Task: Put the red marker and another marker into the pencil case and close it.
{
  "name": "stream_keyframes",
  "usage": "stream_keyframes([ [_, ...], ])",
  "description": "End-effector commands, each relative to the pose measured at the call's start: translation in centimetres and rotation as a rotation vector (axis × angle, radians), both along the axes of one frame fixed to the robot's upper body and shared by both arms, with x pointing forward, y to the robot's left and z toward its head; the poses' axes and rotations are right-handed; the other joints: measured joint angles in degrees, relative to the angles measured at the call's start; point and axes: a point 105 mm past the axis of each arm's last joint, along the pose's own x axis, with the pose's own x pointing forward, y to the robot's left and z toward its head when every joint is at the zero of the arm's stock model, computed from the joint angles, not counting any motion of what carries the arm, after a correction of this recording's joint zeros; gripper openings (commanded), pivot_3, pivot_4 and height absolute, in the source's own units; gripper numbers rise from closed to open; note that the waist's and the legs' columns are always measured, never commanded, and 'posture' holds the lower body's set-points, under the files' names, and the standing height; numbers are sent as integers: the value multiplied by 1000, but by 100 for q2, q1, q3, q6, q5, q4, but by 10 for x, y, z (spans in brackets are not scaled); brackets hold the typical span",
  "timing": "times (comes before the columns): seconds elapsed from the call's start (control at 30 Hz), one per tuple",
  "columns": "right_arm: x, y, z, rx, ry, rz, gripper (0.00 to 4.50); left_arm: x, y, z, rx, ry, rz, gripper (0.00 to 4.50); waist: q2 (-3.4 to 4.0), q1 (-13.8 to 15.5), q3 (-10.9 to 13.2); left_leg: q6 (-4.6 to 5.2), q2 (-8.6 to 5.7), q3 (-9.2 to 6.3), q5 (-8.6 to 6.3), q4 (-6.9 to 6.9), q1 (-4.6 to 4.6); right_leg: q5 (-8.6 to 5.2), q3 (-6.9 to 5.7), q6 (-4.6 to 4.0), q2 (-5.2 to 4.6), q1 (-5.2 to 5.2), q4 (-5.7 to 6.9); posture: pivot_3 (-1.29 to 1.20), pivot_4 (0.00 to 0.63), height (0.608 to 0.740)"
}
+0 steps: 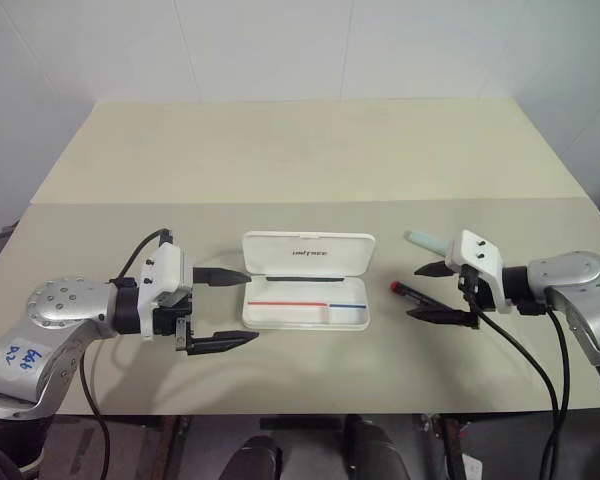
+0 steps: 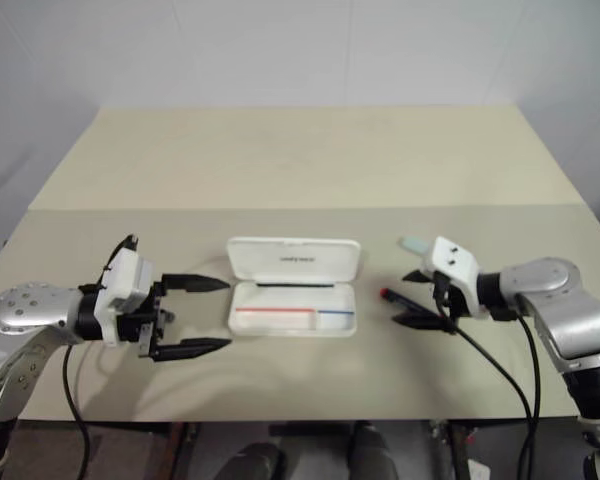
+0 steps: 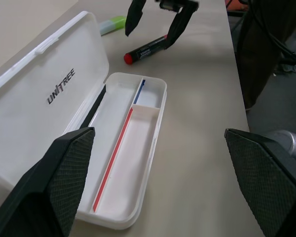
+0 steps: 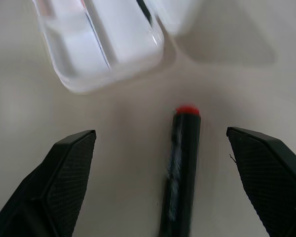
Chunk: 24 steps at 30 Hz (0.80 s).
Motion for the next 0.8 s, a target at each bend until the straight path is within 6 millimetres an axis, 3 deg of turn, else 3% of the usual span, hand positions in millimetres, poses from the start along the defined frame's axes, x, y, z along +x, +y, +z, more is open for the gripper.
stream_keyframes([
  [0.03, 5, -3, 0, -12, -18, 0, 4500, -5, -1, 8, -6, -39, -2, 4456, 0, 0, 0, 0, 0, 0, 0, 0, 0, 0, 0, 0, 0, 0, 0, 0, 150, 740],
  [0.47, 16, -10, -24, -48, 49, -64, 4500, -7, -1, 10, 6, -58, 15, 4456, -1, -15, -1, -1, 0, 2, 0, 7, 7, 3, 2, -4, 1, 8, 3, 0, 150, 740],
  [0.8, 12, -4, -29, -47, 89, -17, 1081, -6, 0, 12, 21, -68, 12, 4500, 0, -11, -1, -5, 6, 0, -2, 1, 8, 3, 0, -7, 8, 8, -2, 0, 150, 740],
])
